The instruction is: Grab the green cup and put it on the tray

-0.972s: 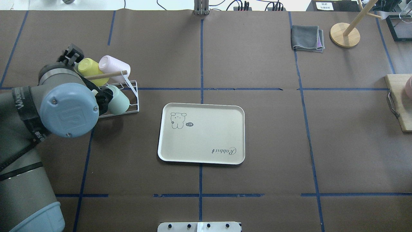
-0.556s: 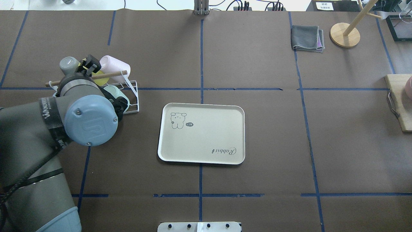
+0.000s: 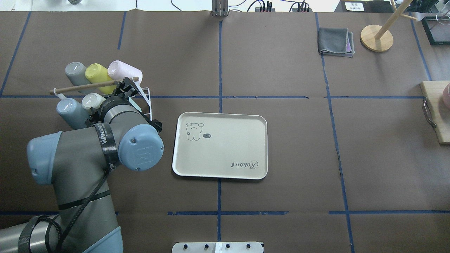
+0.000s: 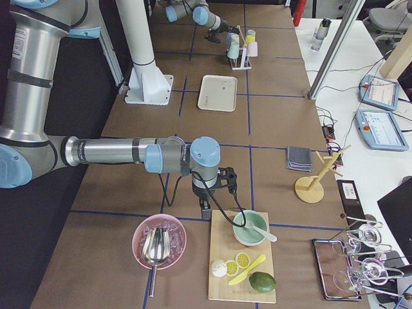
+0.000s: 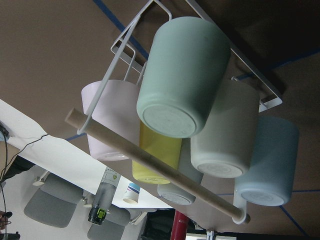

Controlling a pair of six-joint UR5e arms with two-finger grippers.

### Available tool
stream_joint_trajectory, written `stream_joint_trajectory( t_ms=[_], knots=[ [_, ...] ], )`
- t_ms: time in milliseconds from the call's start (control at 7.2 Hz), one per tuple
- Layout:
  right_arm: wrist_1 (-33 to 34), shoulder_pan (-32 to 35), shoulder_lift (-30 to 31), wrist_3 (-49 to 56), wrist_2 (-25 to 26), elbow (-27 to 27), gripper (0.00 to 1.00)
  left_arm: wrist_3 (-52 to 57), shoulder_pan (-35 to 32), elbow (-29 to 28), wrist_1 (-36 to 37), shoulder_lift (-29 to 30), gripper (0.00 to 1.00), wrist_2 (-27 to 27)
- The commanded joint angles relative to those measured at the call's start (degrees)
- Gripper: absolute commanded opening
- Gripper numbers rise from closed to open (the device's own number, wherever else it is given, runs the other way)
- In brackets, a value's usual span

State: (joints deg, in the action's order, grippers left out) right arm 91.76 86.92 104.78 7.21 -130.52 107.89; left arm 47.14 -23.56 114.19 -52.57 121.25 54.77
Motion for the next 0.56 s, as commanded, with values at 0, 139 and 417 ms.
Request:
stream_joint_trajectory(
  t_ms=[0,139,417],
  knots=[
    [0.0,0.0,-0.01,0.0,0.0,-0.04,1.0,-0.11,1.32,-4.75,-2.98,0.04,1.0,-2.12],
    [0.0,0.0,-0.01,0.0,0.0,-0.05,1.0,-1.85,1.41,-5.72,-4.2,0.22,1.0,-2.13],
    [0.0,0.0,-0.01,0.0,0.0,-0.31,1.0,-1.61,1.5,-6.87,-4.39,0.22,1.0,-2.13]
  ],
)
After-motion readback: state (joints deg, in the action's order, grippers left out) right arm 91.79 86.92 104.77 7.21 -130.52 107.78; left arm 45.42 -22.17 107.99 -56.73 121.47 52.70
